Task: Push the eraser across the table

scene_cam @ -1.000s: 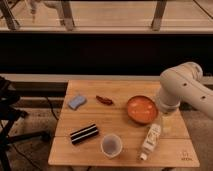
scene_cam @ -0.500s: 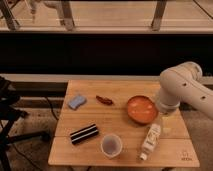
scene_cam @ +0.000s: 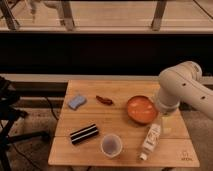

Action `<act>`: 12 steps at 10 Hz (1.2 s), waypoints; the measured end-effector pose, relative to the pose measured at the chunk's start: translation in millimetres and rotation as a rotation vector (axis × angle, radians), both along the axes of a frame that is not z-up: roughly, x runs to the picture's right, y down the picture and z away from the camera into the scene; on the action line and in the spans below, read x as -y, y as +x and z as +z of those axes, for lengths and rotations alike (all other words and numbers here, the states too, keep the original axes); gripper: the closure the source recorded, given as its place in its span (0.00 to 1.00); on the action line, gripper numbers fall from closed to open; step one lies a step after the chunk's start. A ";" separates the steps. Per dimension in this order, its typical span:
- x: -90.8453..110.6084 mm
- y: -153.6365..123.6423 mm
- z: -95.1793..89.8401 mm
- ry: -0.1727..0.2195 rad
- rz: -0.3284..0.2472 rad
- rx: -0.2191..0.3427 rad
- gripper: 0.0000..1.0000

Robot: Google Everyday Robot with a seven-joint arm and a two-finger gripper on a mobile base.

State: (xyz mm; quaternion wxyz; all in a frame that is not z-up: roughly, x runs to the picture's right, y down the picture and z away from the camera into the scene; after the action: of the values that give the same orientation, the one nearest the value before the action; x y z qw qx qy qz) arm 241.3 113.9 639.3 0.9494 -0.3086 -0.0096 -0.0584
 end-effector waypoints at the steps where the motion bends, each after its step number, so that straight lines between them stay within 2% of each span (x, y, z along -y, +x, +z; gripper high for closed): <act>1: -0.4 -0.6 -1.6 -0.002 -0.005 0.001 0.01; 12: -1.1 -9.6 -13.0 -0.013 -0.046 0.017 0.01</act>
State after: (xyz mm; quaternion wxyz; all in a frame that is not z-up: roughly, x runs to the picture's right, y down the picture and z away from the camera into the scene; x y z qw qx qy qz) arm 231.7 115.0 626.2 0.9456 -0.3144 -0.0108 -0.0826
